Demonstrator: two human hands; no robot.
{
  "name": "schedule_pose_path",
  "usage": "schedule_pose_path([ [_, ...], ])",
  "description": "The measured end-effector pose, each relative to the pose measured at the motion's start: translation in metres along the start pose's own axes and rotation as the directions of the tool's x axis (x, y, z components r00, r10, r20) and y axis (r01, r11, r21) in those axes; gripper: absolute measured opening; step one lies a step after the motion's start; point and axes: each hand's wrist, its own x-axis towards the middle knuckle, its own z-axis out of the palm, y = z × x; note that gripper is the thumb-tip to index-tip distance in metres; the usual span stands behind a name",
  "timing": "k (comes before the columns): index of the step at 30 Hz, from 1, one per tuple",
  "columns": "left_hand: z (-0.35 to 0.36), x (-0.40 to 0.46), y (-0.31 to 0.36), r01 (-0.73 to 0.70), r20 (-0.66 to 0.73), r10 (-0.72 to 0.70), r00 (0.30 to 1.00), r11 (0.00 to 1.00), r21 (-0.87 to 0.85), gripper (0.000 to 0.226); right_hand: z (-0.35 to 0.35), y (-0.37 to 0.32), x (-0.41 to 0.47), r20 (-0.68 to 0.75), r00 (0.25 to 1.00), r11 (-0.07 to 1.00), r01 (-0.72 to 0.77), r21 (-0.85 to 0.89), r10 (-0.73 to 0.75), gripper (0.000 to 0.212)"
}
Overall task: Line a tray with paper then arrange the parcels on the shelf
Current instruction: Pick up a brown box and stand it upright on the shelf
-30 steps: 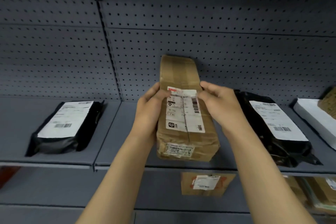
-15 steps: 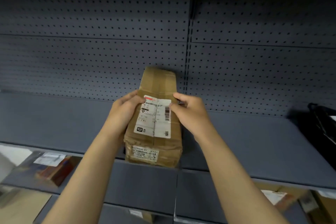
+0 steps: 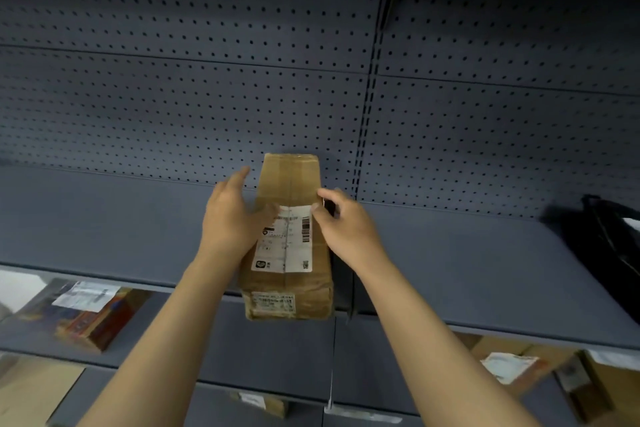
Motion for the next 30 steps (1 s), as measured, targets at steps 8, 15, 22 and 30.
schedule_pose_path([
  [8,0.028,-0.026,0.107,-0.269,-0.070,0.262,0.963,0.892,-0.363,0.043,-0.093,0.006,-0.020,-0.259,0.965,0.985,0.085,0.151,-0.043,0.032],
  [15,0.101,-0.059,0.173,-0.142,0.070,0.216,0.974,0.820,-0.555,0.035,-0.185,0.047,-0.040,-0.392,0.920,0.961,0.109,0.254,0.000,0.031],
  [22,0.218,-0.113,0.246,-0.025,0.200,0.173,0.964,0.813,-0.582,0.031,-0.297,0.135,-0.054,-0.448,0.894,0.957,0.098,0.273,0.036,0.029],
  [30,0.336,-0.168,0.334,0.064,0.308,0.140,0.941,0.820,-0.569,0.037,-0.426,0.229,-0.069,-0.469,0.881,0.985,0.030,0.170,0.054,0.033],
])
